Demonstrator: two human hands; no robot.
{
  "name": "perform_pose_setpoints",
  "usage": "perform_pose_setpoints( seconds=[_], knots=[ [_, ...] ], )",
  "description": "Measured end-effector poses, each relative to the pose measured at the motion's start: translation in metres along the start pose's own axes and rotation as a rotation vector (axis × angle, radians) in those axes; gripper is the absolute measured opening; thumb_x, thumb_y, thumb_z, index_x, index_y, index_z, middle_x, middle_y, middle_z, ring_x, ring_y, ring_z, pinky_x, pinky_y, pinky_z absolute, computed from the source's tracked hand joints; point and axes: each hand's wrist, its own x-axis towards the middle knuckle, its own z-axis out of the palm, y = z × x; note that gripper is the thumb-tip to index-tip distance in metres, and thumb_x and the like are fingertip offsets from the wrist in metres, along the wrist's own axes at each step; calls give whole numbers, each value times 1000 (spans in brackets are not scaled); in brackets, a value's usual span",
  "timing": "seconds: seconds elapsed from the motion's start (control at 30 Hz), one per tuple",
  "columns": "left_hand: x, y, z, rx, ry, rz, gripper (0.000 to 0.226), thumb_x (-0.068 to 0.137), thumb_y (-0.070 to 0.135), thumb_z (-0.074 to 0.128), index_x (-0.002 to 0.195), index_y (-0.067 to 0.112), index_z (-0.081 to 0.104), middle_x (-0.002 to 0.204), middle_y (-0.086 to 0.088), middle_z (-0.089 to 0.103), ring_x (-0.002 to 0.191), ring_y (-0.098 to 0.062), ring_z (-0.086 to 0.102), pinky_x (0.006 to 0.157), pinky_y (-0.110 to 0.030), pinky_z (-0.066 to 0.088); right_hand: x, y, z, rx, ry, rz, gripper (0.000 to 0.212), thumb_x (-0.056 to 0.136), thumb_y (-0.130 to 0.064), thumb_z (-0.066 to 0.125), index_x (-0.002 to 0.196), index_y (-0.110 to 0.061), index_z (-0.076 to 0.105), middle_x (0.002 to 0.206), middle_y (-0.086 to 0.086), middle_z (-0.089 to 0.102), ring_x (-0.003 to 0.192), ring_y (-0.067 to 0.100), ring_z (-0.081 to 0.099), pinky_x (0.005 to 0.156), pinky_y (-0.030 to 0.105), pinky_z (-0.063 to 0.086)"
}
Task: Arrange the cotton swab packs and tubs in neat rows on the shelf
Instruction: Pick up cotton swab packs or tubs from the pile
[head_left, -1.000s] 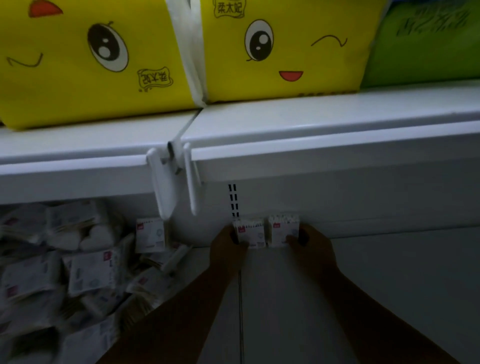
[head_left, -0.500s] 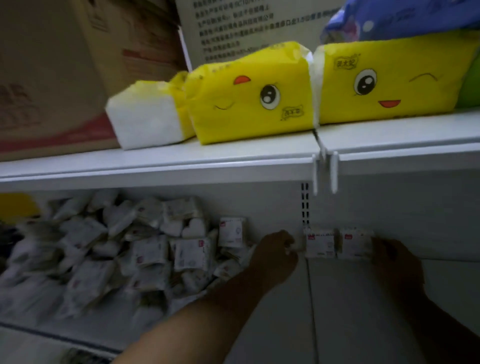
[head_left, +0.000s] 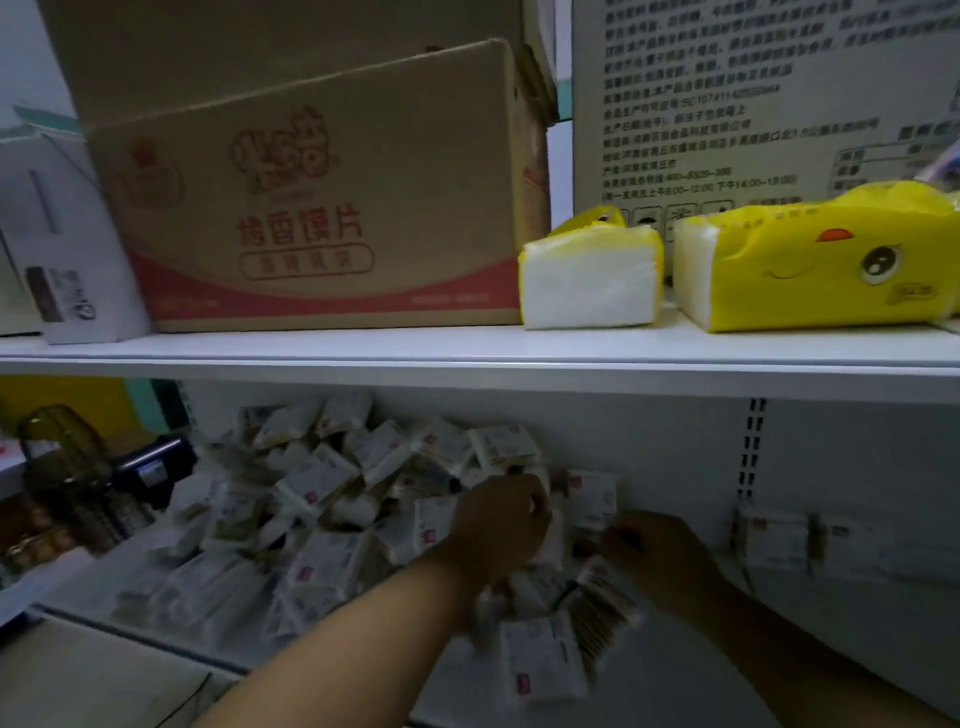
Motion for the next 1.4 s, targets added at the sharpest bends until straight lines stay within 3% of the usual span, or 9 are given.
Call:
perform_pose_setpoints(
  seconds=[0.3,0.43,0.53,0.63,0.77,1.0,1.13,1.27,1.4],
  knots=[
    [11,-106,-43,-267,86,-209,25,93,27,52,97,10,71,107,-12,68,101,-25,61,82,-27,44,44,-101,42,556,112,384,20,93,-21,57,92,-1,61,62,13,62,38,15,56,37,20,42],
    [26,-118,-36,-627,73,-301,32,95,31,53,117,11,65,122,-11,64,116,-25,58,88,-23,41,55,-115,43,766,182,577,32,89,-28,63,93,4,62,71,18,65,55,27,61,49,27,51],
    [37,-120,-26,-862,19,-423,34,89,29,63,107,0,66,105,-18,69,97,-32,65,75,-29,48,58,-122,46,956,123,666,29,88,-30,64,84,-1,60,74,16,64,59,24,61,46,24,52],
    [49,-114,-20,-952,60,-563,40,82,32,71,94,-7,68,85,-25,67,74,-29,63,65,-30,44,64,-125,49,1145,97,658,36,90,-33,62,101,1,60,88,17,62,65,25,60,37,22,49],
    [59,-110,-19,-905,145,-648,42,84,37,68,95,-4,69,90,-16,69,85,-30,64,74,-31,50,76,-121,50,1253,59,651,45,88,-39,63,105,2,59,98,21,63,63,23,63,36,19,47],
    [49,-106,-33,-877,286,-448,26,69,38,69,64,13,64,73,-11,67,76,-30,65,75,-41,56,78,-116,50,1197,30,538,27,84,-29,68,72,-5,62,53,5,62,43,12,58,45,19,48],
    [38,-109,-55,-828,298,-283,29,78,26,75,62,8,58,58,-7,59,56,-16,57,55,-24,45,67,-115,28,1074,45,446,25,86,-28,66,68,-10,61,58,2,60,58,16,59,46,21,46],
    [30,-103,-62,-981,150,-199,23,74,20,78,83,2,68,86,-18,72,82,-31,69,79,-42,57,45,-103,2,1029,91,371,6,89,-17,61,86,-12,63,77,9,64,68,20,61,61,29,51],
    [20,-81,-35,-1121,-73,-156,16,82,5,68,98,5,67,93,-12,71,83,-26,69,70,-35,59,6,-78,-19,887,184,381,4,89,-16,62,85,-16,61,80,5,67,69,18,63,60,27,51]
  ],
)
